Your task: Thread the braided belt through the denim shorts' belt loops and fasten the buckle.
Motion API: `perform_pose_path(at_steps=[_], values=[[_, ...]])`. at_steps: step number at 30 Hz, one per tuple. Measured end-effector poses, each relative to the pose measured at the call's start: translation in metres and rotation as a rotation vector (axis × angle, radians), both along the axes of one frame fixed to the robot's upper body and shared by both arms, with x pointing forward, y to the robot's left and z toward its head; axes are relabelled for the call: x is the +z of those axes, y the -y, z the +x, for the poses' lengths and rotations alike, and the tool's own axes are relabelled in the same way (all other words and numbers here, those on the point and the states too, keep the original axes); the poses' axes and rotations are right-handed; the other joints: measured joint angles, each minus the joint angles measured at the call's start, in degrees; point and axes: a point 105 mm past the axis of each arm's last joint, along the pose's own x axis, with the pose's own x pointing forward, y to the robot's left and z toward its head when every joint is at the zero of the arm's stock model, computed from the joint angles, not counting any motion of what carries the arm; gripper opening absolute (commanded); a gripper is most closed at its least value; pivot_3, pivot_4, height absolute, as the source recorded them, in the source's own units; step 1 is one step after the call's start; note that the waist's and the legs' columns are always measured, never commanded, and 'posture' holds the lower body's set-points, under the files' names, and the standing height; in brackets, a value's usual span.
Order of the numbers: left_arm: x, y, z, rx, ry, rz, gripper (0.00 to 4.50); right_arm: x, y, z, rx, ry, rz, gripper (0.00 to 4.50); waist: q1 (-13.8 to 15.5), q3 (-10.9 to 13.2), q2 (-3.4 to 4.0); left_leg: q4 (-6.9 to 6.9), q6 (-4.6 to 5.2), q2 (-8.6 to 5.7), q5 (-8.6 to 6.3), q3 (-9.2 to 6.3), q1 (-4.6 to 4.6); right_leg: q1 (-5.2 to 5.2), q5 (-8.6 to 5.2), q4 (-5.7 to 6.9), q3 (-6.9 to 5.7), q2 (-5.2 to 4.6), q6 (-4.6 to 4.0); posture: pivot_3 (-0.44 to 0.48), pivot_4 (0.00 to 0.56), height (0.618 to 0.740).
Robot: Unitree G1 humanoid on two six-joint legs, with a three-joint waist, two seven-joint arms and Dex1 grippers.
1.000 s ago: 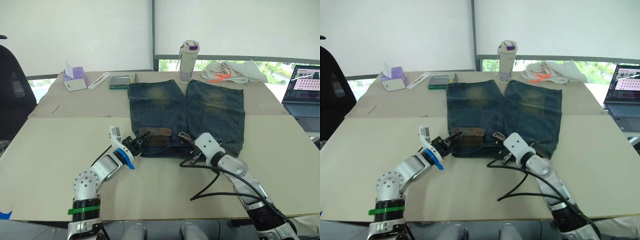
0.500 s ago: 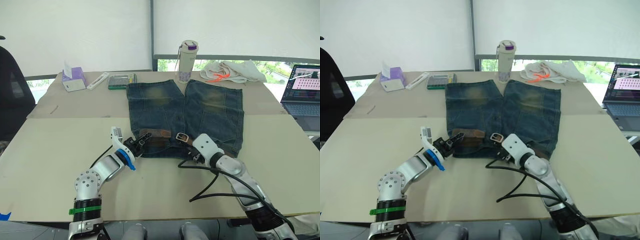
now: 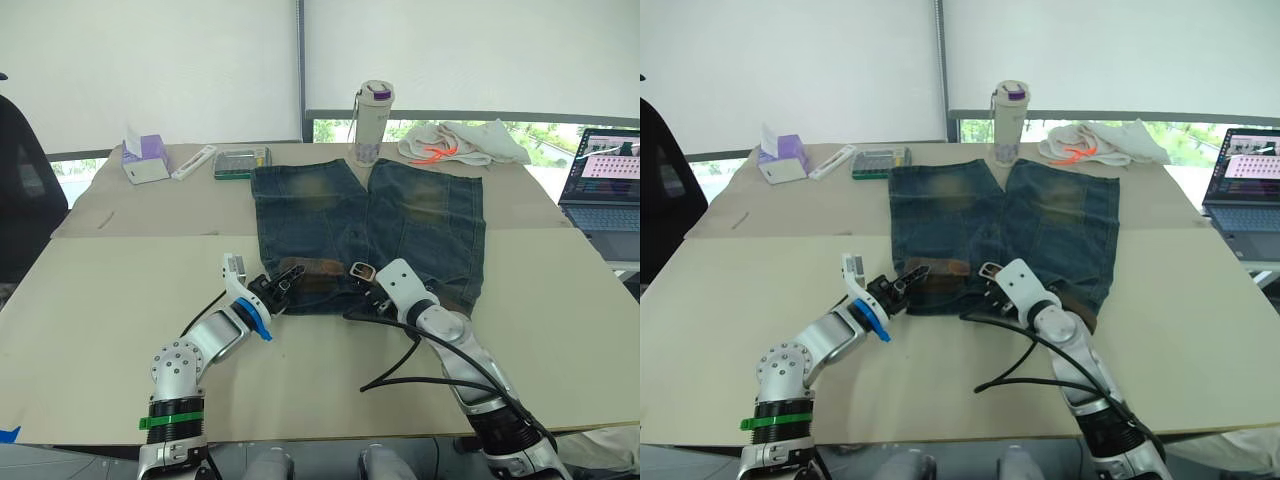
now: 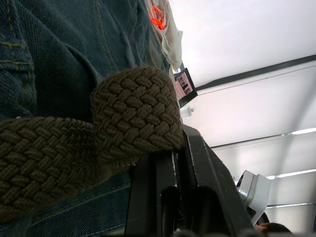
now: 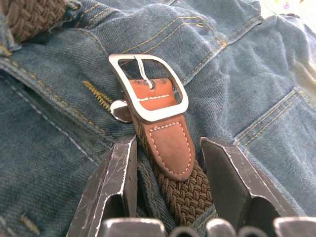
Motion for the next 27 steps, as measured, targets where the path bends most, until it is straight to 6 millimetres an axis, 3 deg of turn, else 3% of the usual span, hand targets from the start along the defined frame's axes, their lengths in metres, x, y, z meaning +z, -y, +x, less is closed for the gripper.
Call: perform_pose_path(at_steps=[1,4,8,18,27], values=[[0.0,0.0,0.0,0.0,0.0,0.0,0.0,0.001,0.0,0.001,-0.003,0.005,-0.005,2.24,0.0,0.0,0.0,0.0,0.0,0.0,0.0,0.0,0.0,0.0,0.0,0.0,0.0,0.0,0.0,0.0,0.15,0.74],[0.0,0.0,0.0,-0.001,0.0,-0.003,0.0,0.002,0.001,0.001,-0.003,0.01,-0.017,1.55,0.0,0.0,0.0,-0.01,0.0,0.0,0.0,0.02,0.0,0.0,0.0,0.0,0.0,0.01,0.0,0.0,0.15,0.74],[0.0,0.001,-0.001,-0.002,0.0,-0.004,0.0,-0.001,-0.002,0.001,0.01,0.002,-0.031,0.1,0.0,0.0,0.0,0.0,0.0,-0.01,0.0,0.02,0.01,0.01,0.0,0.0,0.0,0.0,0.0,0.0,0.15,0.74],[-0.001,0.003,-0.001,-0.002,-0.007,-0.012,0.0,0.003,0.003,-0.001,-0.016,0.053,0.009,0.05,0.15,-0.01,-0.02,-0.01,0.0,-0.03,0.0,0.02,-0.01,0.0,0.0,0.0,-0.01,-0.02,0.01,0.0,0.15,0.74],[0.003,0.023,0.001,-0.01,-0.051,-0.106,0.0,0.031,0.007,-0.017,-0.015,0.358,0.225,0.05,0.06,0.0,-0.03,-0.01,0.0,-0.02,0.0,0.03,-0.02,0.0,0.0,-0.01,0.0,-0.02,0.02,0.0,0.15,0.74]])
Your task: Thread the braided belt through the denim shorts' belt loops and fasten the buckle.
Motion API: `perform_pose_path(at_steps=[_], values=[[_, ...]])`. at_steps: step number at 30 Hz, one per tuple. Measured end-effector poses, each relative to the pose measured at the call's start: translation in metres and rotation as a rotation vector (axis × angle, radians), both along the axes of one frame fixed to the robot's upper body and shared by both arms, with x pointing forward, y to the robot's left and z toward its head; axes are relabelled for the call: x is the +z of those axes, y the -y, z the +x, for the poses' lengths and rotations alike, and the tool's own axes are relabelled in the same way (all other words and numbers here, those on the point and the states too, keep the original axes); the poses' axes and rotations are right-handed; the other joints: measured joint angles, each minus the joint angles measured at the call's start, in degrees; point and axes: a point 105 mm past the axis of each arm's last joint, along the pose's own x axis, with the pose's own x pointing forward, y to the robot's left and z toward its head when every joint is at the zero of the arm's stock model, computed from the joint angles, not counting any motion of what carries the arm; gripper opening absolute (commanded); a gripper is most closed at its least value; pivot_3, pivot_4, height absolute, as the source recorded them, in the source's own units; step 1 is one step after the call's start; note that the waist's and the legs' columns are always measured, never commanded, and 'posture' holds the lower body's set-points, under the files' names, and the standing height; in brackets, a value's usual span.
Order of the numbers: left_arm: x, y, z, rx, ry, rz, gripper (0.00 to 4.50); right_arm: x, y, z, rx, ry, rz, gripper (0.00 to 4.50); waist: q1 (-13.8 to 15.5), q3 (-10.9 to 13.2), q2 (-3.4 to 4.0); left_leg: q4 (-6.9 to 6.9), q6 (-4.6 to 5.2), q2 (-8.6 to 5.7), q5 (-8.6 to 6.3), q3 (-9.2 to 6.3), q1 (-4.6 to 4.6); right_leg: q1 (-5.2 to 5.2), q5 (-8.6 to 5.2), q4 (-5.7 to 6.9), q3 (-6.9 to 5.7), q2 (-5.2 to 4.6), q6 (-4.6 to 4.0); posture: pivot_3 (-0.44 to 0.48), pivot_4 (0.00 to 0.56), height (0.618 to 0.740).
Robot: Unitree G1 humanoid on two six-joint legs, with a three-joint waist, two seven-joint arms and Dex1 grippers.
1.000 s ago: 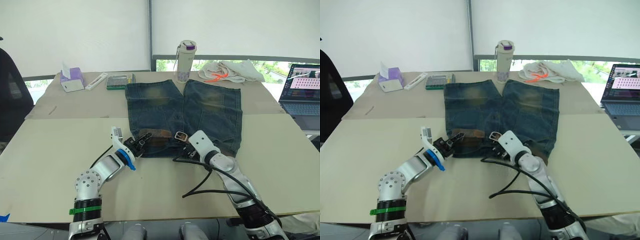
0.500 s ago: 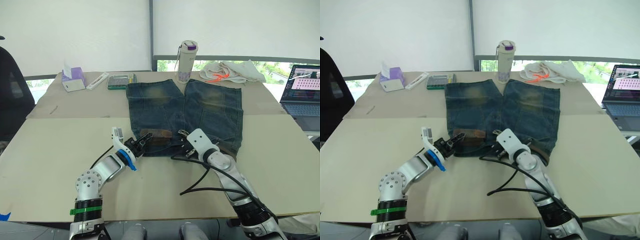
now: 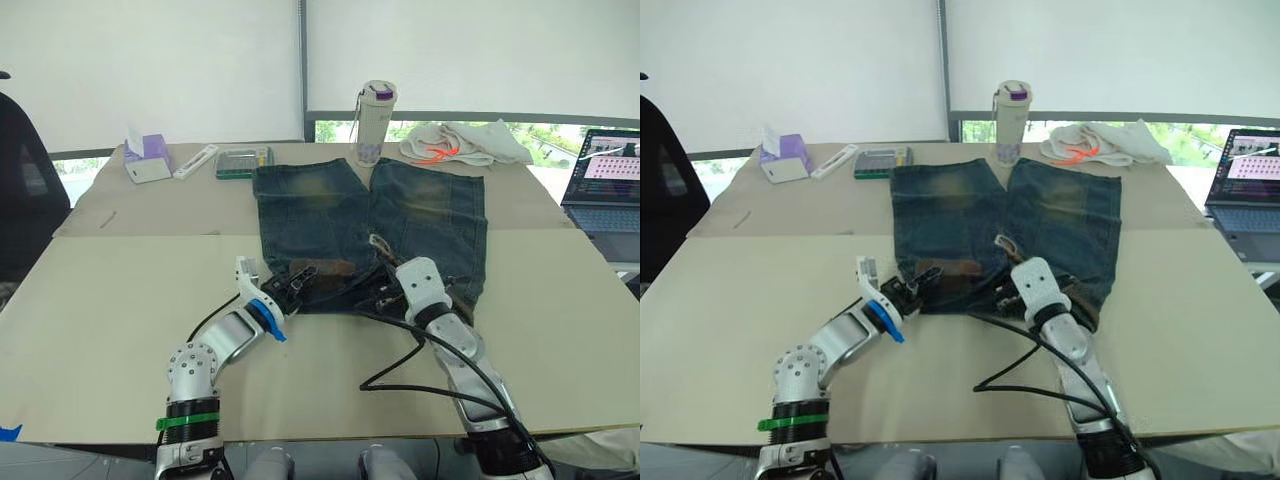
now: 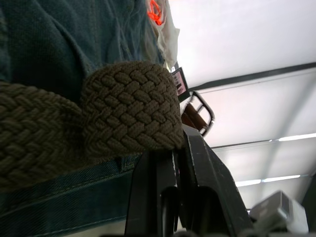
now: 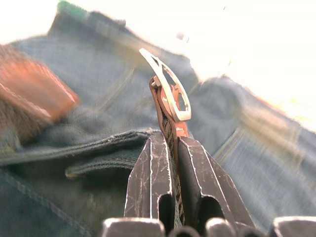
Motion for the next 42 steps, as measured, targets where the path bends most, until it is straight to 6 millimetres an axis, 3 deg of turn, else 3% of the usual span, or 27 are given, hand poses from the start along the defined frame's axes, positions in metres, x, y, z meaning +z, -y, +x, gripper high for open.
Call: perform_pose_path(at_steps=[6,14,42], values=[[0.01,0.008,0.009,0.016,-0.043,-0.1,0.0,0.0,-0.004,-0.011,0.071,0.147,0.014,0.05,-0.12,0.0,-0.01,0.0,0.0,0.0,0.0,0.11,0.02,0.02,0.0,0.0,0.01,0.03,0.01,0.0,0.15,0.74],[0.023,0.025,0.009,-0.033,-0.059,-0.236,0.0,-0.005,-0.009,-0.015,0.114,0.211,0.038,0.05,-0.1,0.01,-0.01,0.0,0.0,-0.01,0.0,0.13,0.02,0.03,0.0,0.0,0.01,0.03,0.01,0.0,0.15,0.74],[0.039,0.026,-0.003,-0.09,-0.05,-0.368,0.0,-0.002,-0.004,-0.015,0.087,0.227,0.169,0.05,-0.05,0.0,-0.01,0.02,0.0,-0.03,0.01,0.09,0.02,0.04,0.01,0.0,0.02,0.03,0.0,0.0,0.15,0.74]])
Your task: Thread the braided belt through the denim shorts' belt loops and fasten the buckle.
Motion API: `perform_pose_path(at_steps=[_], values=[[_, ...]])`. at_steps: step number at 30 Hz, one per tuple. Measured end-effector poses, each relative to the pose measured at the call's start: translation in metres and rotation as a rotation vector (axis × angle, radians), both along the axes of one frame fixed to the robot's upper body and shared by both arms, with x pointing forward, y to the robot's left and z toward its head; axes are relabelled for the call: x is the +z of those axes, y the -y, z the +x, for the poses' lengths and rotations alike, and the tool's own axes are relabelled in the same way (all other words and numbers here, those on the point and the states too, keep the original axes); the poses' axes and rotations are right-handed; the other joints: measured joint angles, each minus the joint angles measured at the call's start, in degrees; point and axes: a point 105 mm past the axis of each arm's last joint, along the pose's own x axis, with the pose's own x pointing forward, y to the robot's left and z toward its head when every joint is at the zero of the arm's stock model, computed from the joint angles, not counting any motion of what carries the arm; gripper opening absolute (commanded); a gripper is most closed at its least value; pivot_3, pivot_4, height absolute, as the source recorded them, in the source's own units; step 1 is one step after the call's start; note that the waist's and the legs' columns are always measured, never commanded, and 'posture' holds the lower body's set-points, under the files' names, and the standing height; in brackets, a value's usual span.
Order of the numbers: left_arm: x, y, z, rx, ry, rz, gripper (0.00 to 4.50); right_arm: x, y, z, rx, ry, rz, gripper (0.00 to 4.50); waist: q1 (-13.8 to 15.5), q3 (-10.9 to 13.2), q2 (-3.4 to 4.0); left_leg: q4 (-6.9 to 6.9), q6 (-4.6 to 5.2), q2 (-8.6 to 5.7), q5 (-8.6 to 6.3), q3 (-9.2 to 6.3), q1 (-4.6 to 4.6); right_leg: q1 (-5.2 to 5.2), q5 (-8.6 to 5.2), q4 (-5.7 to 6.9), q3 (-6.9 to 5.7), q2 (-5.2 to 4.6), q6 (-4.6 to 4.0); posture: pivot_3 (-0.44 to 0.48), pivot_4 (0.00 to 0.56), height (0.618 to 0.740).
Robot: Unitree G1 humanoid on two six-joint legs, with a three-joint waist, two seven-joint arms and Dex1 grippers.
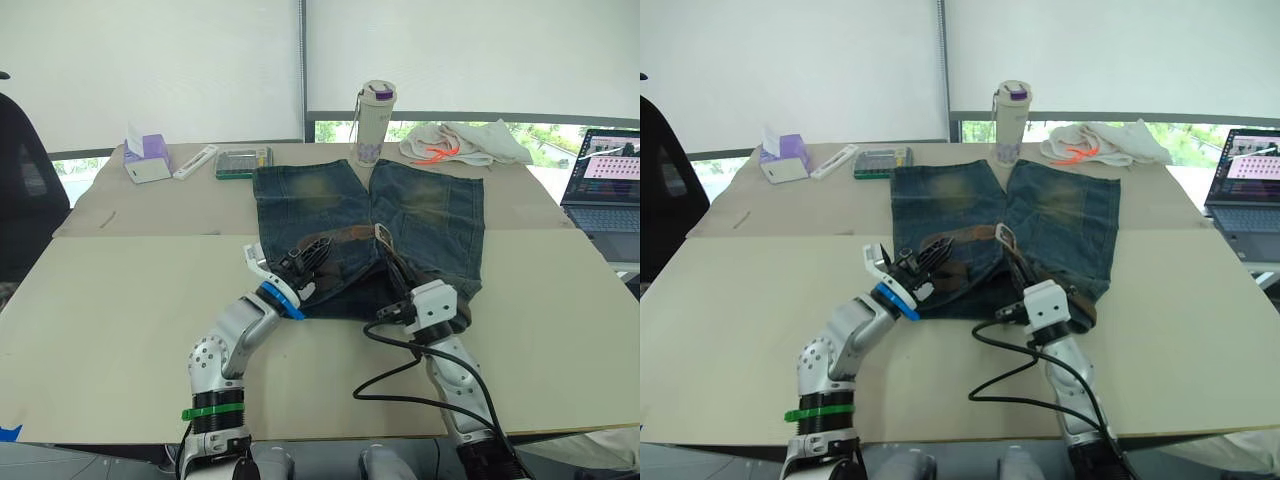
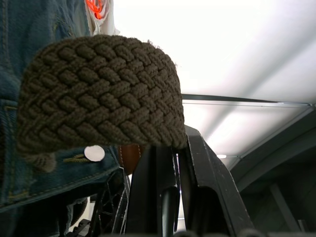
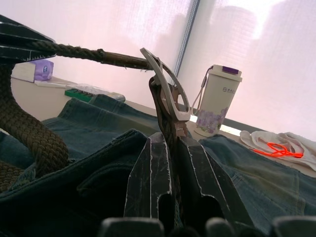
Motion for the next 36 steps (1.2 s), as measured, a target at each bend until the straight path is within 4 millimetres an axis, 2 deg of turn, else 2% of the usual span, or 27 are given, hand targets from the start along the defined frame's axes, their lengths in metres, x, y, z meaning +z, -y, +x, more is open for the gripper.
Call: perform_pose_path(at_steps=[16,20,24,30,32,36], values=[[0.0,0.008,-0.004,-0.034,-0.004,-0.017,0.0,-0.001,-0.006,-0.001,0.04,-0.004,-0.021,0.05,-0.01,0.0,0.0,0.0,0.0,0.0,0.0,0.02,0.0,0.0,0.0,0.0,0.0,0.01,0.0,0.0,0.15,0.74],[-0.004,0.011,-0.003,-0.044,-0.02,-0.015,0.0,-0.004,-0.014,-0.003,0.082,-0.004,-0.088,0.05,-0.03,0.0,0.01,0.0,0.0,0.0,0.0,0.04,0.02,0.0,0.0,0.01,0.0,0.02,0.0,0.0,0.15,0.74],[-0.007,0.012,-0.002,-0.047,-0.019,0.006,0.0,-0.008,-0.013,-0.002,0.086,-0.009,-0.128,0.05,-0.02,0.0,0.01,0.0,0.0,-0.02,0.0,0.06,0.01,0.0,0.0,0.01,0.0,0.01,0.0,0.0,0.15,0.74],[-0.016,0.021,0.002,-0.079,-0.013,0.054,0.0,-0.015,-0.016,-0.004,0.12,0.004,-0.275,0.05,-0.02,-0.01,0.01,0.01,-0.02,-0.06,0.02,0.11,0.02,0.02,0.0,0.01,0.0,0.02,0.0,0.0,0.15,0.74],[-0.017,0.023,0.002,-0.09,-0.005,0.064,0.0,-0.015,-0.015,-0.004,0.12,0.003,-0.286,0.91,-0.02,-0.01,0.01,0.01,-0.02,-0.06,0.02,0.1,0.03,0.03,0.0,0.01,0.0,0.01,0.0,0.0,0.15,0.74],[-0.021,0.025,0.004,-0.092,-0.006,0.085,0.0,-0.013,-0.016,-0.007,0.167,0.0,-0.286,2.27,0.02,-0.01,0.01,0.02,-0.02,-0.07,0.02,0.1,0.03,0.05,0.0,0.01,0.0,0.0,0.0,0.0,0.15,0.74]])
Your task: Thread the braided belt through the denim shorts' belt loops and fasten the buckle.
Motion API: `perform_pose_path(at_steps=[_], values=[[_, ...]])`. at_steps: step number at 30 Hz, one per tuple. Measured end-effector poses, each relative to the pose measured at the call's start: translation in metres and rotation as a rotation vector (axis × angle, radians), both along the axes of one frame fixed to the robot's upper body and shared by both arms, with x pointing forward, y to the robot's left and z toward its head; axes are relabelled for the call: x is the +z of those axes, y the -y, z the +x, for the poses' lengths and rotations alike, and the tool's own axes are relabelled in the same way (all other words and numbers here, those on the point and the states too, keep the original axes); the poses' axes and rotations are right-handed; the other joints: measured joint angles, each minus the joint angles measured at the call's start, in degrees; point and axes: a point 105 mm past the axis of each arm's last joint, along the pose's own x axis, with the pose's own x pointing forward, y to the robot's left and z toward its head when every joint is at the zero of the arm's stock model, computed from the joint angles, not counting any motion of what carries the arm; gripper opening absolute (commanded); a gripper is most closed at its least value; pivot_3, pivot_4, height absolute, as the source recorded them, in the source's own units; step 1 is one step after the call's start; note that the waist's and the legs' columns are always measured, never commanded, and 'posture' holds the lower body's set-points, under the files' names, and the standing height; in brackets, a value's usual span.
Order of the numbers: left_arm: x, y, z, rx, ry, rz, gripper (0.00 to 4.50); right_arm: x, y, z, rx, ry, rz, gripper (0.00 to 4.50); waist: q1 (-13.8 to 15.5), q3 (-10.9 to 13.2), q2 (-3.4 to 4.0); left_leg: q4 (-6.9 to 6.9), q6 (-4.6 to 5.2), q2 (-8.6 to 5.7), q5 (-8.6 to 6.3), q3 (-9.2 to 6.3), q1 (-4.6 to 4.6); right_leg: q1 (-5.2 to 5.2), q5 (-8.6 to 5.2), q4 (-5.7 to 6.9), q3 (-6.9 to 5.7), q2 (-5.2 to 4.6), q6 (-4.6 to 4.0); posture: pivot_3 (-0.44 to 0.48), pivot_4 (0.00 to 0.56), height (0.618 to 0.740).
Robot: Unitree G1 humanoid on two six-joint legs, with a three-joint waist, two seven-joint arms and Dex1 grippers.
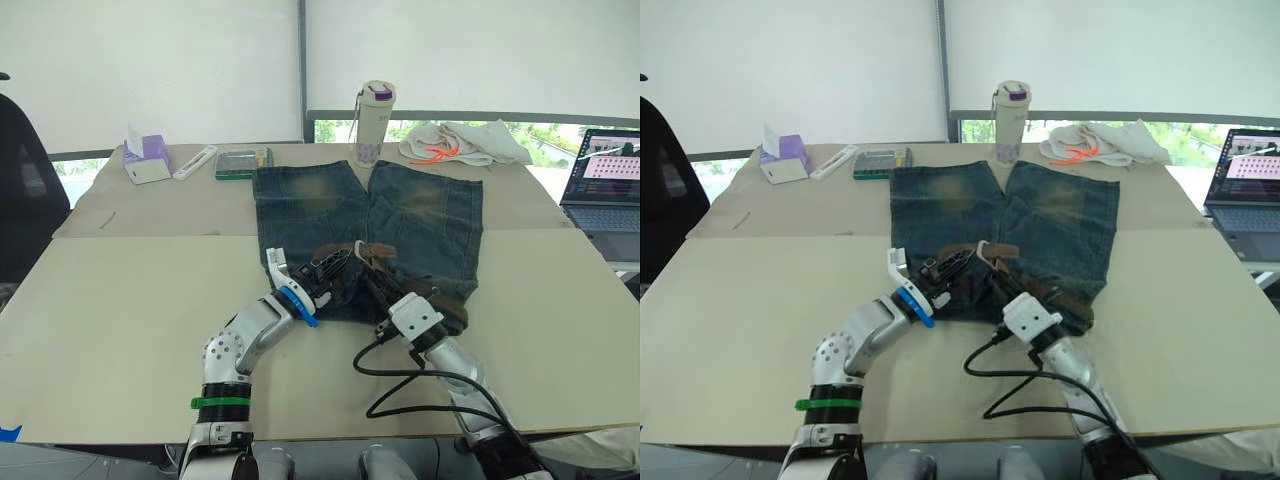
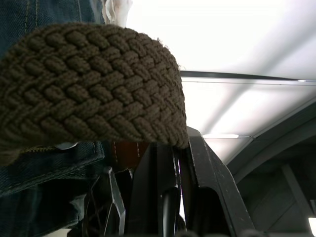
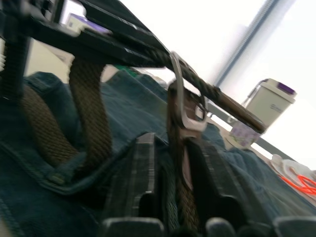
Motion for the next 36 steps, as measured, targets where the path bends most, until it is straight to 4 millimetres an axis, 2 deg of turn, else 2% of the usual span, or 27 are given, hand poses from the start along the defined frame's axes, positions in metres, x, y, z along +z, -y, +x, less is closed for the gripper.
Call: perform_pose_path(at_steps=[3,4,6,9,16,19,21,24,32,36], values=[[-0.002,-0.001,0.002,0.007,-0.005,0.001,0.0,0.008,-0.001,-0.006,0.063,-0.07,0.119,3.14,0.08,0.0,0.0,0.02,0.0,0.0,0.0,-0.07,0.0,0.04,0.0,-0.01,0.0,-0.02,0.0,0.0,0.15,0.74],[-0.002,-0.001,0.003,0.01,-0.008,-0.002,0.0,0.009,-0.002,-0.008,0.081,-0.098,0.156,3.55,0.08,0.0,0.0,0.02,0.0,0.0,0.0,-0.1,0.0,0.05,0.0,0.0,0.0,-0.02,0.01,0.0,0.15,0.74],[-0.003,-0.002,0.003,0.013,-0.012,-0.004,0.0,0.009,-0.001,-0.009,0.097,-0.16,0.232,3.55,0.09,0.0,0.0,0.02,0.0,0.0,0.0,-0.14,0.0,0.05,0.0,0.0,0.0,-0.02,0.01,0.0,0.15,0.74],[-0.006,-0.002,0.004,0.017,-0.015,0.004,0.0,0.01,0.002,-0.009,0.136,-0.372,0.533,3.55,0.11,-0.01,0.01,0.02,0.01,0.01,0.0,-0.23,0.0,0.04,0.0,0.01,0.0,-0.03,0.0,0.0,0.15,0.74],[-0.009,-0.004,0.005,0.024,-0.011,0.016,0.0,0.021,0.008,0.0,0.204,-0.712,1.122,3.55,0.1,-0.02,0.03,0.01,0.02,0.01,-0.01,-0.35,-0.02,0.02,0.0,0.01,0.0,-0.04,-0.01,0.0,0.15,0.74],[-0.01,-0.002,0.004,0.009,0.0,0.036,0.0,0.032,0.007,0.004,0.231,-0.779,1.213,3.55,0.15,-0.03,0.05,0.0,0.02,0.0,-0.01,-0.3,-0.04,0.01,0.0,0.0,-0.02,-0.04,0.0,0.0,0.15,0.74],[-0.011,0.0,0.002,-0.004,0.007,0.049,0.0,0.033,0.008,0.006,0.22,-0.812,1.256,3.55,0.26,-0.04,0.06,0.0,0.02,-0.02,-0.01,-0.24,-0.06,0.01,-0.01,-0.01,-0.03,-0.04,0.01,0.0,0.15,0.74],[-0.012,0.001,0.002,-0.007,0.011,0.061,0.0,0.03,0.009,0.007,0.195,-0.839,1.272,2.81,0.22,-0.04,0.07,0.01,0.03,-0.02,-0.01,-0.17,-0.06,0.01,-0.01,0.0,-0.03,-0.04,0.01,0.0,0.15,0.74],[-0.013,0.002,0.001,-0.018,0.017,0.074,0.0,0.029,0.013,0.01,0.152,-0.838,1.296,0.03,0.19,-0.04,0.07,0.01,0.03,-0.02,-0.01,-0.13,-0.06,0.01,-0.01,0.0,-0.04,-0.04,0.02,0.0,0.15,0.74],[-0.014,0.002,0.001,-0.022,0.022,0.086,1.34,0.028,0.013,0.01,0.147,-0.839,1.291,0.0,0.16,-0.04,0.07,0.01,0.03,-0.02,-0.01,-0.12,-0.06,0.01,-0.01,0.0,-0.04,-0.03,0.02,0.0,0.15,0.74]])
